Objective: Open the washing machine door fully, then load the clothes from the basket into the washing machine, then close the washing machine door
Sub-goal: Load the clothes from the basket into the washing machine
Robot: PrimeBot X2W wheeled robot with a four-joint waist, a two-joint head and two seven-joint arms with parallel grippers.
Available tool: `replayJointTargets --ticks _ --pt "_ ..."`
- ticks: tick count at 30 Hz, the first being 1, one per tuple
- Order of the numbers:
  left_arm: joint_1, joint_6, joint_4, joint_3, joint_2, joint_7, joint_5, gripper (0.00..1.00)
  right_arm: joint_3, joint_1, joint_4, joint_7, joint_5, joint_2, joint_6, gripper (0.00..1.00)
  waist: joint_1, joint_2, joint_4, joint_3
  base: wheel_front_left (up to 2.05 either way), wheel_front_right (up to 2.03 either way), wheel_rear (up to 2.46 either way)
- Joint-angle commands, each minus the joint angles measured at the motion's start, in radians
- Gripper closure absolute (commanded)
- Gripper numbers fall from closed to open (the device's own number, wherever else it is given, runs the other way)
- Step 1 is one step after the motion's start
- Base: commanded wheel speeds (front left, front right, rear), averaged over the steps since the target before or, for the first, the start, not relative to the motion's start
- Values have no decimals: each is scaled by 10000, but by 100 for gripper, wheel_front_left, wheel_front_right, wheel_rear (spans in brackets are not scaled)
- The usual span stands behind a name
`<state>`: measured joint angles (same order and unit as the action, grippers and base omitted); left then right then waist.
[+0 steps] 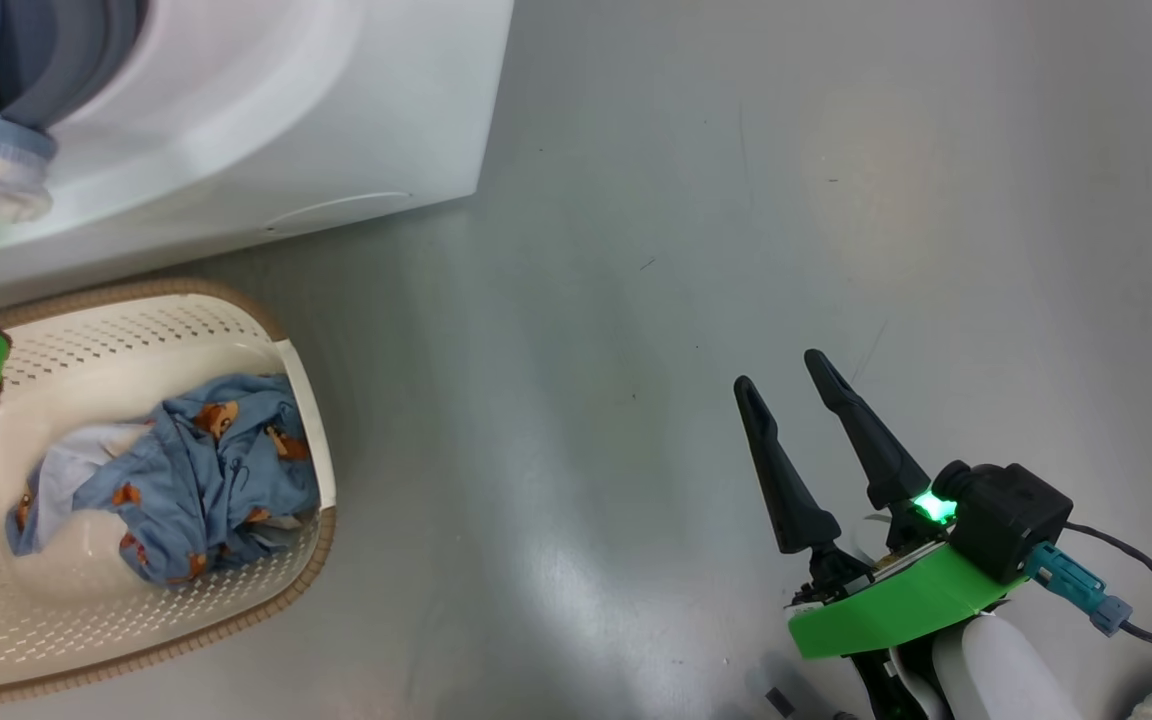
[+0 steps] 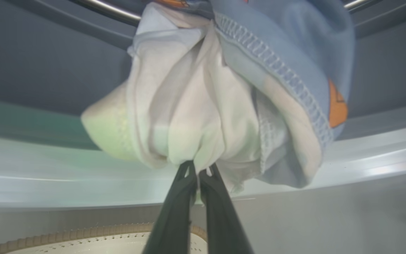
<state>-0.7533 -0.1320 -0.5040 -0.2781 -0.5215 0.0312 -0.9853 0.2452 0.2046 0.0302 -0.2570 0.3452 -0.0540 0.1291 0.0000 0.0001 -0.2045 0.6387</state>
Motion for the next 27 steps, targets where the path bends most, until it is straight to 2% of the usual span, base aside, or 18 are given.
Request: replayJointTargets --ticks 1,10,19,27 --pt "-798 15 346 438 -587 -437 33 100 188 -198 -210 -48 57 38 16 0 0 -1 64 -30 0 0 0" --pt "-537 15 726 -231 -1113 -1787 798 100 64 -178 19 -48 -35 38 16 0 0 -1 537 -443 0 0 0" --pt "-649 87 1127 -391 -1236 -1855 1026 100 81 -129 249 -48 -94 38 16 0 0 -1 703 -674 0 0 0" --pt "-1523 141 1089 -332 -1489 -2080 1367 100 173 -215 148 -48 -42 38 16 0 0 -1 370 -506 0 0 0"
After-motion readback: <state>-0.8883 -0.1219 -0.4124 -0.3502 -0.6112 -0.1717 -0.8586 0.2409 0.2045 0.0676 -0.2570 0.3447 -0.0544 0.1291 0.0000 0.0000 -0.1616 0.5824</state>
